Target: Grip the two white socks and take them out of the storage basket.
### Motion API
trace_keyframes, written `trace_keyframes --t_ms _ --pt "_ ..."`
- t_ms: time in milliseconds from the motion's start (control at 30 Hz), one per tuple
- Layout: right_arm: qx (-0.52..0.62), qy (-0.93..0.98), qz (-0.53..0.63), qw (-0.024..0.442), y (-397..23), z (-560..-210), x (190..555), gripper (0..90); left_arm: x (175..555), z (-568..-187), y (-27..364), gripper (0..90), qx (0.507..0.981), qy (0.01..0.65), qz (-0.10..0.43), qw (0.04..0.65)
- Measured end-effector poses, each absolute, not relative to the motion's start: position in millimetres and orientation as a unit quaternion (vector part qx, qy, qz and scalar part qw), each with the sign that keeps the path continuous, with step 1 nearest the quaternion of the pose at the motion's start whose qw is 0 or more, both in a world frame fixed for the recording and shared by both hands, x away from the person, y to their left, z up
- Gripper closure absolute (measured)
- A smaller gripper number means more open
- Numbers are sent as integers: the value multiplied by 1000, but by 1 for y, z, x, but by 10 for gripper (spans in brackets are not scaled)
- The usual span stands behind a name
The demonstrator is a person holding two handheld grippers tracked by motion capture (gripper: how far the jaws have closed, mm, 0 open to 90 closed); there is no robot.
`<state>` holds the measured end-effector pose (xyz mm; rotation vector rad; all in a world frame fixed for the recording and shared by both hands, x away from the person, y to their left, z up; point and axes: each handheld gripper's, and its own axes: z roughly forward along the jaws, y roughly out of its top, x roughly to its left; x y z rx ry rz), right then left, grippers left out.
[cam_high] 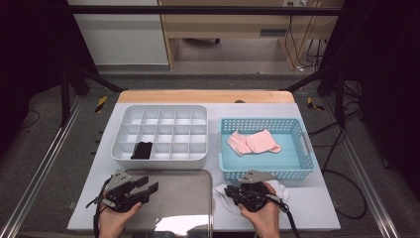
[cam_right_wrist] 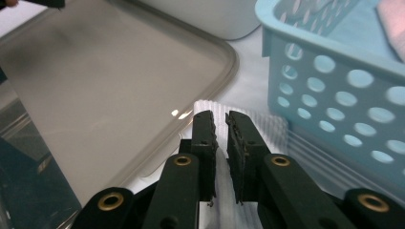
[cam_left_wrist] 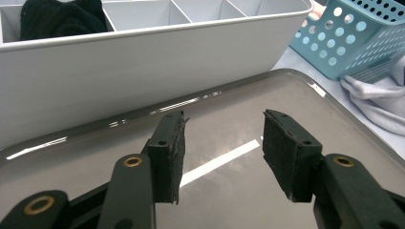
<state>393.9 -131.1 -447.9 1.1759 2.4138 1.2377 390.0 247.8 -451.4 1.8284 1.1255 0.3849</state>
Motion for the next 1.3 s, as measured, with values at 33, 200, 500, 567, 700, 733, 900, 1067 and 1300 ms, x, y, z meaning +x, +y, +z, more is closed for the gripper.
trace_keyframes --t_ms 33,200,500,567,700,733,900,1067,1300 --pt "393 816 414 96 -130 -449 395 832 390 -452 248 489 743 458 156 462" --pt "390 826 397 91 -126 -456 397 852 390 -452 247 490 745 456 156 462" --pt "393 811 424 88 -133 -442 393 879 390 -453 246 491 745 457 153 461" --pt "385 804 441 99 -135 -434 390 879 390 -453 245 491 747 456 151 460" --pt "372 795 469 102 -132 -424 384 879 390 -454 242 490 749 454 149 458" --pt "370 795 471 101 -130 -423 383 879 390 -454 241 490 749 454 149 458" --pt "355 803 470 92 -112 -427 382 877 390 -455 240 490 750 454 148 457" --pt "352 824 438 73 -89 -445 385 874 390 -455 241 491 751 454 148 456" --pt "357 828 428 57 -87 -454 386 789 389 -455 240 491 752 453 148 456"
